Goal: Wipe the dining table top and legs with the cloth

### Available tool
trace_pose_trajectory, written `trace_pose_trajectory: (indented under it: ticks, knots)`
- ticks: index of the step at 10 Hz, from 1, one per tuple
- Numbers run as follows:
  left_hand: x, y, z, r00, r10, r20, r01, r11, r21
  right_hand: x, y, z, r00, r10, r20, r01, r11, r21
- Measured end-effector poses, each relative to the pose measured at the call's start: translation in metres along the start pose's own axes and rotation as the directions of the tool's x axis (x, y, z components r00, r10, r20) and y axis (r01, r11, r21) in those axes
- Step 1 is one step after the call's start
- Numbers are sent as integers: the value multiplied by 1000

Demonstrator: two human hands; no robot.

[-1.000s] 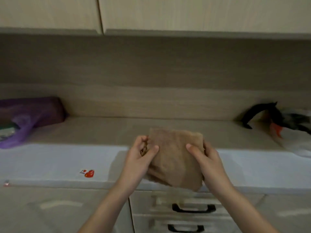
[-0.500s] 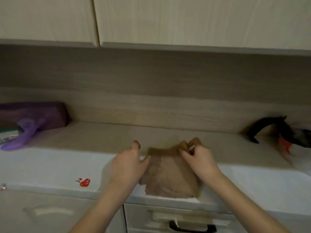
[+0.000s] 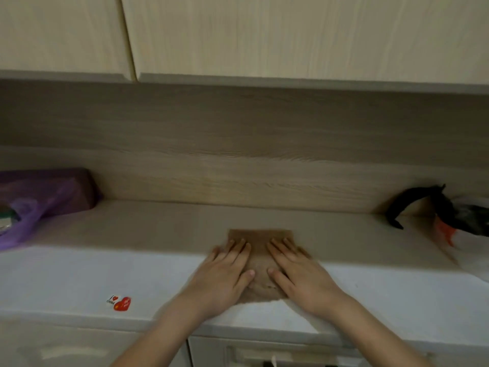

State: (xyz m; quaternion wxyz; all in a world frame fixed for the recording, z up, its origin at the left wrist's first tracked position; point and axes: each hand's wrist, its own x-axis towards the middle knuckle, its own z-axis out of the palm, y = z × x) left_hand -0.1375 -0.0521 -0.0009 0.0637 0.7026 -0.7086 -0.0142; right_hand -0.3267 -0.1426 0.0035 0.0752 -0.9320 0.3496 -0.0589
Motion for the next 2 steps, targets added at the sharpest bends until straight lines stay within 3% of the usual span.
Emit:
trace_pose_trajectory:
  ticks: [1,2]
  knots:
    - [17,-6,-6,998,-33,51,34,999,-29,17,2,0,1000,27,-11,-27,1000,1]
    - [15,-2,-21,999,-31,-9,30,993,-118,12,-1,-13,993,33,-115,-18,992,128]
